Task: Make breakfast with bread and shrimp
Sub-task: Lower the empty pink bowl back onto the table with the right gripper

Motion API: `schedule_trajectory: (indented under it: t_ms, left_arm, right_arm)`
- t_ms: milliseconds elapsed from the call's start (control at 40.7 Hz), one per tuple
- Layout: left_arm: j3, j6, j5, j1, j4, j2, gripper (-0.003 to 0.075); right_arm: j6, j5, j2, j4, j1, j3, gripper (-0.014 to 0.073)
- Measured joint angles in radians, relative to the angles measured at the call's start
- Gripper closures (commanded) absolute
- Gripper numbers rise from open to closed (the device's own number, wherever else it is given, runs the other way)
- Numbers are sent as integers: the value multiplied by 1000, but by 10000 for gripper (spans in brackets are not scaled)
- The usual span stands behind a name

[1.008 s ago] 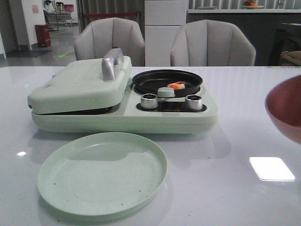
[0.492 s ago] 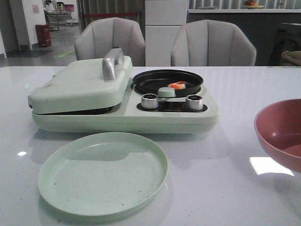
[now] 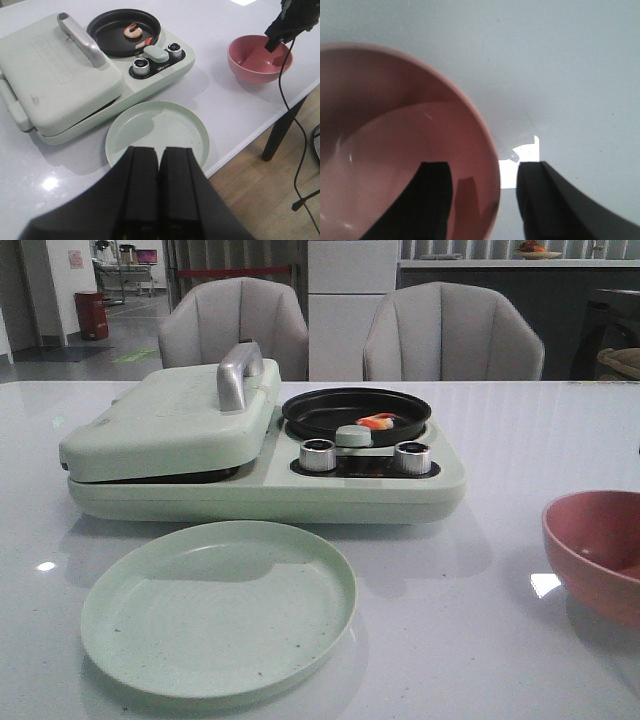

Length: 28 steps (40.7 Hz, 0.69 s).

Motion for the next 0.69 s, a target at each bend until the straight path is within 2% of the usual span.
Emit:
schedule_trajectory:
  t_ms: [221, 369, 517, 689]
  left_arm:
    - [0, 0, 0, 0, 0, 0, 619]
    - [0, 0, 0, 0, 0, 0, 619]
    - [0, 0, 0, 0, 0, 0, 619]
    - [0, 0, 0, 0, 0, 0, 619]
  right_arm:
    - [0, 7, -162, -4, 16, 0, 233]
    - [-11, 52, -323, -4, 94, 0, 299]
    - [-44, 131, -476, -4, 201, 0, 300]
    - [-48, 234, -661, 0, 245, 20, 300]
